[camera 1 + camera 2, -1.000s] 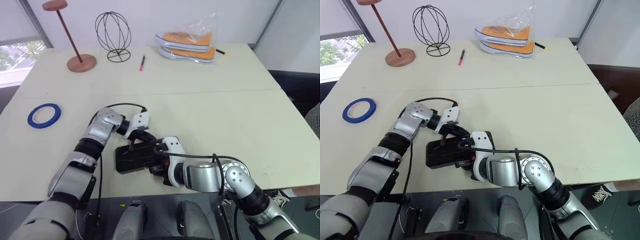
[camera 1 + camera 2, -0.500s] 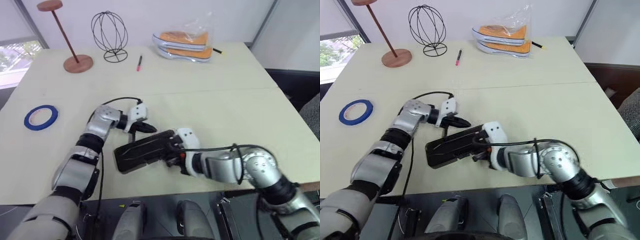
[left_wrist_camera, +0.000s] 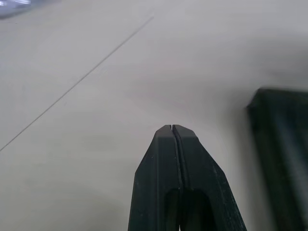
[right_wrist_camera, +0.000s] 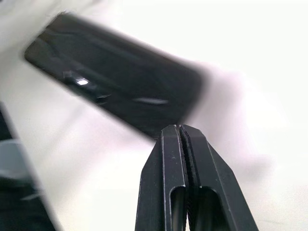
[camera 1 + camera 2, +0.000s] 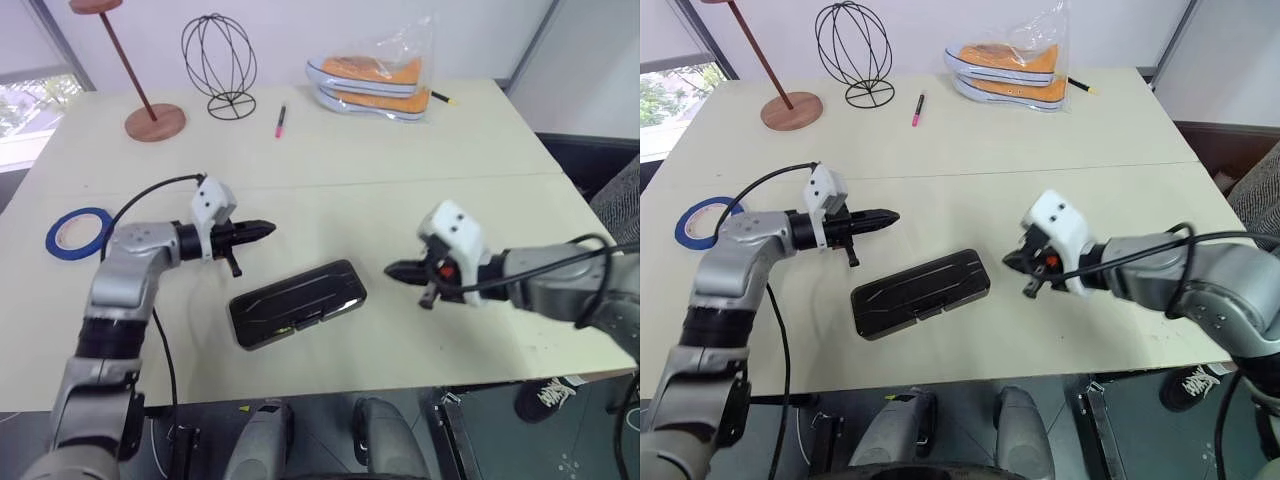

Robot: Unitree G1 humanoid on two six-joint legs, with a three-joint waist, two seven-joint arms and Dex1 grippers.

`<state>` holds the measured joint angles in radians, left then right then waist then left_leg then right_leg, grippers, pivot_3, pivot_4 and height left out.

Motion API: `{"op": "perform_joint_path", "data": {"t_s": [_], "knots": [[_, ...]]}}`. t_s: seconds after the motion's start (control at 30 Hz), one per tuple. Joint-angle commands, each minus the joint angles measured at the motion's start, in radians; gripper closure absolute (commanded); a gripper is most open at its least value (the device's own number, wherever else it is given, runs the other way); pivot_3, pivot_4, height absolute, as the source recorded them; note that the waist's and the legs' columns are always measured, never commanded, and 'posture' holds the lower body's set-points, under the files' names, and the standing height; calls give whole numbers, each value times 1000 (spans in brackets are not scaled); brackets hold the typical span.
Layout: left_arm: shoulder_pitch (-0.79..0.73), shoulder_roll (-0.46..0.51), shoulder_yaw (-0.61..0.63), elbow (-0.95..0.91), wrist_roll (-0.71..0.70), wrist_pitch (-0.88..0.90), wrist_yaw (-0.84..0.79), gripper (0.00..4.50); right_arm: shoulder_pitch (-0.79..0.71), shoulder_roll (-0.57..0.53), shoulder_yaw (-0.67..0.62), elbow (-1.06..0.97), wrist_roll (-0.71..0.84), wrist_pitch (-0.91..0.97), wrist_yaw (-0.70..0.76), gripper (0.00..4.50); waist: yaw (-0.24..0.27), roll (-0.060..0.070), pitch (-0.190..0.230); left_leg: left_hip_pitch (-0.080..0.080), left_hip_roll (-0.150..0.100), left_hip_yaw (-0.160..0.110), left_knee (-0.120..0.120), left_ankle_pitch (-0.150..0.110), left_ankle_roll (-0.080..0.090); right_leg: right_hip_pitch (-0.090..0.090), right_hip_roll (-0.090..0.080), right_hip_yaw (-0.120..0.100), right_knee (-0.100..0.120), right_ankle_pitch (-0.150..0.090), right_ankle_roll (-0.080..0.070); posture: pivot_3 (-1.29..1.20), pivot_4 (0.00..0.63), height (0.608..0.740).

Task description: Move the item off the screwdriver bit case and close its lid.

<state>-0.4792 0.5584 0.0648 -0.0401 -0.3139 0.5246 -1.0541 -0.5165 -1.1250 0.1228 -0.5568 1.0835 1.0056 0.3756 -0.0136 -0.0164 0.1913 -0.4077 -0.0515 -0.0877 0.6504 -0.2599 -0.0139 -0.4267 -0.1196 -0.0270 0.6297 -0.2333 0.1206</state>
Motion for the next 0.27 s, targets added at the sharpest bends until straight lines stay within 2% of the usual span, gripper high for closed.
{"op": "perform_joint_path", "data": {"t_s": [0.03, 0.17, 0.27], "knots": [[109, 18, 82, -279, -142, 194, 91, 4500, 31, -29, -87, -11, -113, -108, 144, 4446, 1, 1, 0, 0, 0, 0, 0, 0, 0, 0, 0, 0, 0, 0, 0, 0, 150, 740], [220, 4, 146, -483, -278, 352, 197, 4500, 80, -22, -136, -2, -185, -158, 224, 4446, 4, 0, 0, 0, 1, 0, 0, 0, 0, 0, 0, 1, 0, 0, 0, 0, 150, 740], [264, -3, 180, -550, -349, 404, 256, 4500, 99, -3, -154, 1, -224, -168, 245, 4446, 6, 0, 0, 0, 2, 0, 1, 0, -1, 0, 0, 1, 0, 0, 0, 0, 150, 740]]}}
